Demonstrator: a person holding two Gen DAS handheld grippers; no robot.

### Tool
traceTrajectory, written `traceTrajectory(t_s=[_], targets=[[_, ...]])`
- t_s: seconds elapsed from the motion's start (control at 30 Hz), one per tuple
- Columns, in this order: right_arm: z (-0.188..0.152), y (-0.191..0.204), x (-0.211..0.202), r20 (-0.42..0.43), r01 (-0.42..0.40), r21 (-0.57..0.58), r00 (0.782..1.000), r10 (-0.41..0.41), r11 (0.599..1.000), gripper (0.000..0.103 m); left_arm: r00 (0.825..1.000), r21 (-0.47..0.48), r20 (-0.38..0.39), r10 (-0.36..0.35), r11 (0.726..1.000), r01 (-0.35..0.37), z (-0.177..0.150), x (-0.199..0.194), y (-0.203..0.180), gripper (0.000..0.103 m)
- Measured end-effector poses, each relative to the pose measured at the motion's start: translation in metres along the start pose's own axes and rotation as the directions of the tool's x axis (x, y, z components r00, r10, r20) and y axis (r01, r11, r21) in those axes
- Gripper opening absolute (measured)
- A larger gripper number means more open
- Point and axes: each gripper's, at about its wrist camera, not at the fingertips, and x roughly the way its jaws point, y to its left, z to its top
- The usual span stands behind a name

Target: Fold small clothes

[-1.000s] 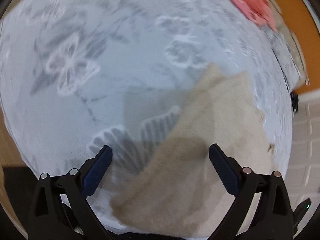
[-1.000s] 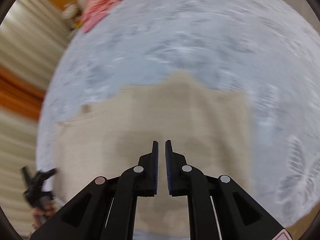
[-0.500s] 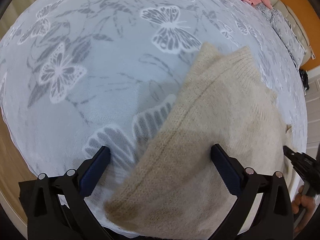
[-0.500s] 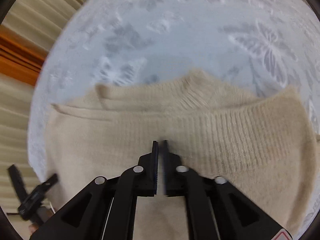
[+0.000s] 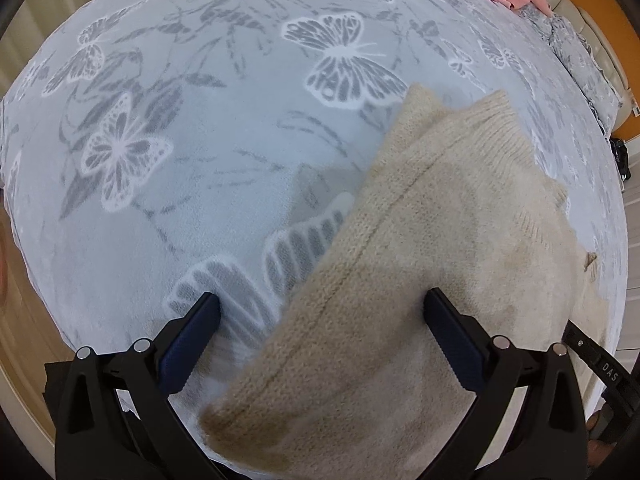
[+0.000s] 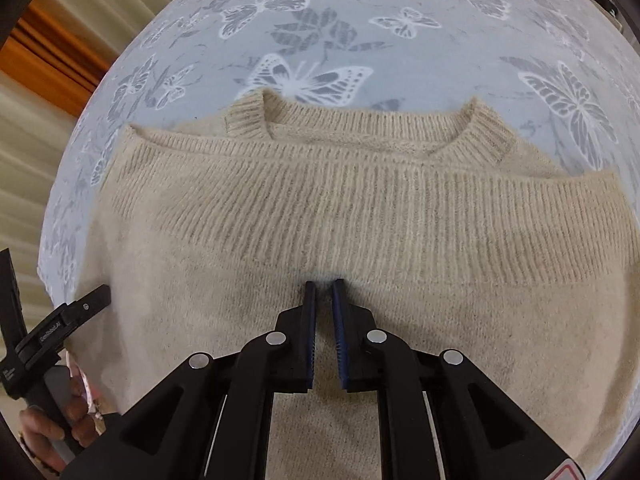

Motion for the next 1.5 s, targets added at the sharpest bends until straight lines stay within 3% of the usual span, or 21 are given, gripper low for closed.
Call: traceTrajectory(t_s=[0.17, 0.33, 0.47, 0.53, 0.57, 0.6, 0.63, 0.7, 0.8, 0.93, 1.0, 1.07, 1.13, 1.2, 1.27, 1.33, 1.4, 1.47, 1.5], targets=[[0.010, -0.002, 0.009, -0.044, 0.005, 0.014, 0.999, -0.005, 1.000, 0.006, 1.000, 0.015, 0.014, 0.027, 1.000, -0.027, -0.001, 0.003, -0.007, 0.098], [0.023, 0.013, 0.019, -0.120, 0.082, -0.059, 0.989, -0.089, 0.995, 0.006, 0.999, 0.021, 0.012, 0.031, 0.999, -0.032, -0.001, 0.006, -0.011, 0.098], [0.023, 0.021, 0.025, -0.111, 0.117, -0.088, 0.986, -0.126, 0.989, 0.006, 1.000, 0.011, -0.006, 0.016, 1.000, -0.016, 0.000, 0.006, -0.008, 0.098], [0.021, 0.021, 0.026, -0.093, 0.115, -0.080, 0.988, -0.123, 0.990, 0.006, 1.000, 0.001, -0.012, -0.018, 1.000, 0.018, 0.005, 0.003, -0.004, 0.093], [0.020, 0.021, 0.026, -0.087, 0.115, -0.082, 0.989, -0.122, 0.990, 0.006, 0.998, -0.003, 0.005, -0.061, 0.998, 0.061, 0.008, -0.003, -0.003, 0.074], [0.018, 0.021, 0.026, -0.080, 0.110, -0.085, 0.990, -0.117, 0.990, 0.006, 0.994, 0.000, 0.011, -0.111, 0.994, 0.111, 0.009, -0.007, -0.003, 0.034], [0.017, 0.020, 0.025, -0.076, 0.106, -0.083, 0.991, -0.112, 0.991, 0.006, 0.978, -0.013, -0.011, -0.210, 0.978, 0.210, 0.011, -0.011, -0.005, 0.020], [0.013, 0.015, 0.024, -0.070, 0.075, -0.058, 0.994, -0.079, 0.995, 0.006, 0.970, -0.058, 0.012, -0.243, 0.968, 0.243, 0.012, -0.027, -0.009, 0.015], [0.011, 0.000, 0.022, -0.059, -0.003, 0.007, 0.998, 0.003, 1.000, 0.005, 0.947, 0.021, 0.075, -0.313, 0.950, 0.313, 0.010, -0.064, -0.038, 0.014], [0.006, -0.022, 0.015, -0.026, -0.133, 0.091, 0.990, 0.136, 0.987, 0.005, 0.901, 0.174, 0.106, -0.420, 0.900, 0.399, -0.005, -0.113, -0.101, 0.013], [0.000, -0.038, 0.002, 0.007, -0.219, 0.162, 0.975, 0.221, 0.962, 0.008, 0.880, 0.279, 0.094, -0.466, 0.861, 0.426, -0.020, -0.133, -0.141, 0.013], [-0.010, -0.056, -0.016, 0.054, -0.265, 0.211, 0.964, 0.260, 0.941, 0.017, 0.867, 0.365, 0.054, -0.496, 0.818, 0.445, -0.040, -0.143, -0.174, 0.013], [-0.028, -0.075, -0.040, 0.115, -0.281, 0.222, 0.958, 0.262, 0.933, 0.028, 0.868, 0.449, -0.003, -0.496, 0.775, 0.444, -0.068, -0.141, -0.207, 0.013], [-0.044, -0.096, -0.057, 0.154, -0.271, 0.235, 0.959, 0.239, 0.934, 0.032, 0.883, 0.498, -0.063, -0.465, 0.752, 0.432, -0.091, -0.127, -0.227, 0.015], [-0.066, -0.122, -0.069, 0.152, -0.219, 0.283, 0.971, 0.182, 0.934, 0.036, 0.911, 0.526, -0.091, -0.402, 0.757, 0.387, -0.114, -0.102, -0.241, 0.022], [-0.085, -0.141, -0.075, 0.152, -0.232, 0.321, 0.970, 0.191, 0.918, 0.039, 0.928, 0.520, -0.127, -0.350, 0.773, 0.363, -0.129, -0.081, -0.244, 0.027], [-0.102, -0.157, -0.085, 0.149, -0.203, 0.337, 0.976, 0.161, 0.919, 0.040, 0.919, 0.456, -0.149, -0.364, 0.800, 0.390, -0.139, -0.076, -0.234, 0.046], [-0.113, -0.159, -0.092, 0.156, -0.211, 0.347, 0.974, 0.165, 0.914, 0.048, 0.906, 0.430, -0.121, -0.407, 0.801, 0.417, -0.143, -0.086, -0.217, 0.061], [-0.114, -0.161, -0.094, 0.166, -0.236, 0.353, 0.968, 0.188, 0.905, 0.057, 0.906, 0.437, -0.097, -0.411, 0.801, 0.410, -0.144, -0.093, -0.211, 0.070]])
